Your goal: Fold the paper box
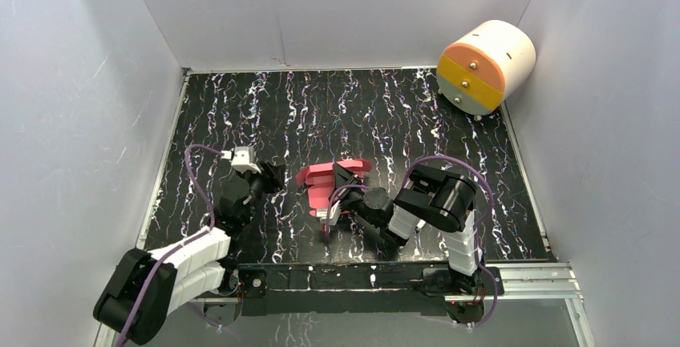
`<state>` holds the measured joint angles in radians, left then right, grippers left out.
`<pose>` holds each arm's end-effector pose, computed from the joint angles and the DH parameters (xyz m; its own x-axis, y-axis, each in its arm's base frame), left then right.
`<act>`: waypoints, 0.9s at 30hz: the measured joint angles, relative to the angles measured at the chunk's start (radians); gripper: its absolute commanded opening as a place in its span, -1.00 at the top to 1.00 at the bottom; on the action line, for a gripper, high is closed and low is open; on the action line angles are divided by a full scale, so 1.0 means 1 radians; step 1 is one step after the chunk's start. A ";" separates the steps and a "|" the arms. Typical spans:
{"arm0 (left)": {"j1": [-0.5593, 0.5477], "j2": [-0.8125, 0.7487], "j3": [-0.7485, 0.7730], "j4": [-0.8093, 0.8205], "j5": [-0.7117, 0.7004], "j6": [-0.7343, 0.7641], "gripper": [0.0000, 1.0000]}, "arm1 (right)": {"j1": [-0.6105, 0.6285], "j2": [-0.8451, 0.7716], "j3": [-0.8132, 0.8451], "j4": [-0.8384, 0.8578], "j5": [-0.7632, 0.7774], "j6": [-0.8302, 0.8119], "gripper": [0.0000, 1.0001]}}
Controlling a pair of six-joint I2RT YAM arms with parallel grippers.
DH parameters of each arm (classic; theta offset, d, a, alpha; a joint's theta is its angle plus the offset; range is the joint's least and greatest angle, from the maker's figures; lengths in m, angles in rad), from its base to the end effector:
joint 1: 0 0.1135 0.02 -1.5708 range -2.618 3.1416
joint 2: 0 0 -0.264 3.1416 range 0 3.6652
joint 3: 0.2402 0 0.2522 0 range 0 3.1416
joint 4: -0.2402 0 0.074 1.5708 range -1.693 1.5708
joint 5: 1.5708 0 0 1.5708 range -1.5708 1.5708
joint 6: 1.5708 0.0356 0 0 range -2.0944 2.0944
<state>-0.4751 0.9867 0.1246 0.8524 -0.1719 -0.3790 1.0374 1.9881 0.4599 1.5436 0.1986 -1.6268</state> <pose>0.1704 -0.0808 0.1857 -0.1185 -0.3490 -0.9296 0.2742 0.8883 -0.3684 0.1618 0.2601 0.1143 0.7422 -0.6680 0.0529 0.0495 -0.0242 -0.9985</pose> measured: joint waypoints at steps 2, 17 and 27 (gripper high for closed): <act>0.041 0.027 0.000 0.013 0.015 -0.023 0.11 | 0.000 0.000 0.000 0.000 0.000 0.000 1.00; 0.148 0.306 0.055 0.068 0.278 -0.045 0.10 | 0.000 0.000 0.000 0.000 0.000 0.000 1.00; 0.151 0.378 0.100 0.086 0.467 -0.013 0.24 | 0.002 0.000 0.004 -0.001 -0.013 -0.003 1.00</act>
<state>-0.3241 1.3651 0.2249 0.9382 0.2951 -0.3920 1.0393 1.9877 0.4637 1.5429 0.1852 -1.6295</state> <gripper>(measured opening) 0.405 0.063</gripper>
